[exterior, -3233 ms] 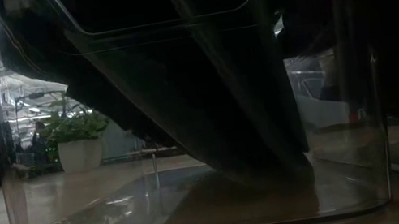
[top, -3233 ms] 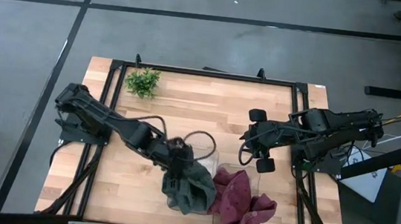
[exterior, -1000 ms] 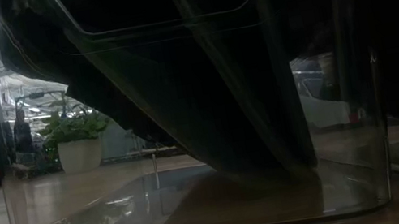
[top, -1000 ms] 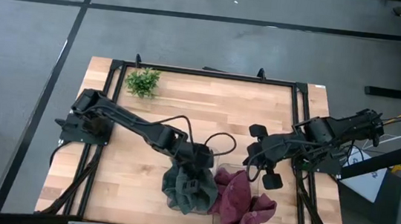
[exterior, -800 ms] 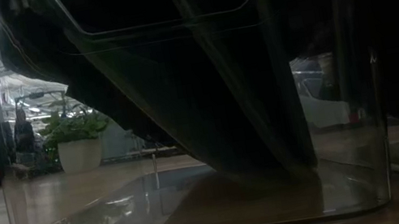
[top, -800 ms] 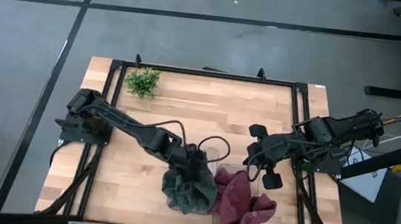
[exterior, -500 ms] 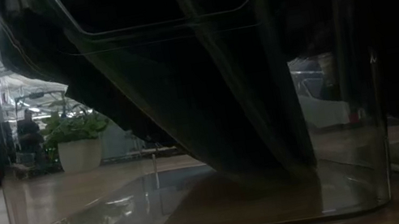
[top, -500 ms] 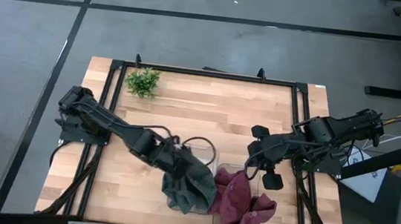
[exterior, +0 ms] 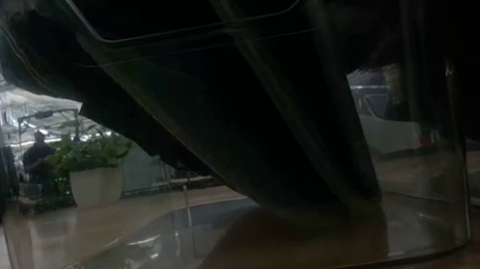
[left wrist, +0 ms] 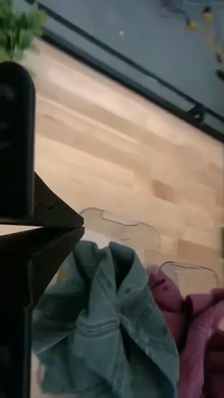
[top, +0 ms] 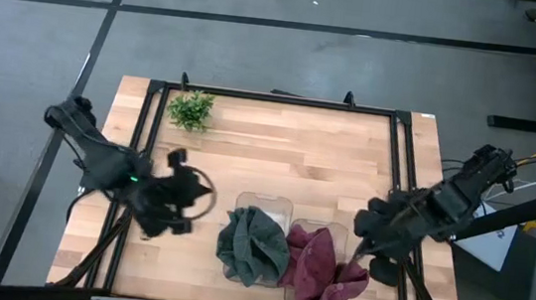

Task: Pick & Place hat
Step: Adjust the red caps in the right transparent bin, then return to Home Position

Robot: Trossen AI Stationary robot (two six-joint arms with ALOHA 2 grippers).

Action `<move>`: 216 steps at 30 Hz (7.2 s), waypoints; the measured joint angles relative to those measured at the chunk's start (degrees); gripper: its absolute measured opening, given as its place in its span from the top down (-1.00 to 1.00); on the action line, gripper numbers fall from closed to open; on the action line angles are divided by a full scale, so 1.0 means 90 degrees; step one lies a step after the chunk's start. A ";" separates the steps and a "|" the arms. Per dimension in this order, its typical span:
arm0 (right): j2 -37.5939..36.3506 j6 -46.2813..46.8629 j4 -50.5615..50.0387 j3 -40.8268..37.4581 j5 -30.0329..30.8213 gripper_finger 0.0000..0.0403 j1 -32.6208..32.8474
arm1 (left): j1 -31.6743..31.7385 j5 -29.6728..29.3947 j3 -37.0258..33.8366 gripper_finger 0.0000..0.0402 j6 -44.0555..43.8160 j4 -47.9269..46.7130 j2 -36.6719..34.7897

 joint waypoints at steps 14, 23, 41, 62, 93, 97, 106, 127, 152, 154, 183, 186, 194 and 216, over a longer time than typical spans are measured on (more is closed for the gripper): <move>0.0765 0.3980 0.0090 0.0000 0.0107 0.99 0.2013 | -0.1256 -0.0785 0.0000 0.99 -0.0233 -0.1335 -0.1376; 0.1890 0.5276 0.0654 0.0000 0.0111 0.99 0.2263 | -0.1615 -0.0588 0.0000 0.99 0.0455 -0.1322 -0.2254; 0.2732 0.4334 -0.0047 -0.0002 0.0413 0.97 0.0976 | -0.1615 -0.0262 0.0000 0.99 0.0767 -0.1316 -0.2578; 0.2715 0.1387 0.0087 -0.0006 -0.0094 0.97 -0.0618 | -0.1615 -0.0333 0.0000 0.99 0.0216 -0.1308 -0.2439; 0.2681 -0.2342 0.0038 0.4497 0.1726 0.96 0.0056 | -0.1882 0.0850 -0.0002 0.96 0.3650 0.2505 -0.2321; 0.2657 -0.3364 0.0368 0.4903 0.1724 0.96 0.0058 | -0.1937 0.1142 -0.0002 0.95 0.4291 0.3028 -0.2565; 0.2020 -0.4310 0.0470 0.4777 0.1726 0.96 0.0058 | -0.1802 0.3405 -0.0494 0.99 0.6601 0.5187 -0.3207; 0.1535 -0.4655 0.0240 0.4770 0.1794 0.96 0.0034 | 0.0417 0.2232 -0.5011 0.98 0.4045 0.5873 -0.7197; 0.1711 -0.3413 -0.0363 0.4767 0.2325 0.96 0.0036 | 0.0452 0.1782 -0.7478 0.99 0.3150 0.6202 -0.8831; 0.1792 -0.3422 -0.0431 0.4767 0.2199 0.96 0.0036 | 0.0447 0.1809 -0.7842 0.99 0.3092 0.6616 -0.8828; 0.1944 -0.5334 0.4718 0.2142 -0.1164 0.96 -0.0792 | 0.0447 0.1959 -0.9964 0.99 0.2242 0.9380 -0.8833; 0.1754 -0.5104 0.5298 0.1076 -0.1377 0.96 -0.1049 | 0.0447 0.1959 -0.9964 0.99 0.2265 0.9518 -0.8831; -0.0580 -0.4569 0.7466 -0.2403 -0.1723 0.96 -0.1614 | 0.0447 0.1962 -0.9964 0.99 0.2320 0.9734 -0.8831; -0.8445 -0.4571 0.7577 -0.8334 -0.0340 0.96 -0.1849 | 0.0449 0.1431 -0.9964 0.99 0.2505 0.9686 -0.8831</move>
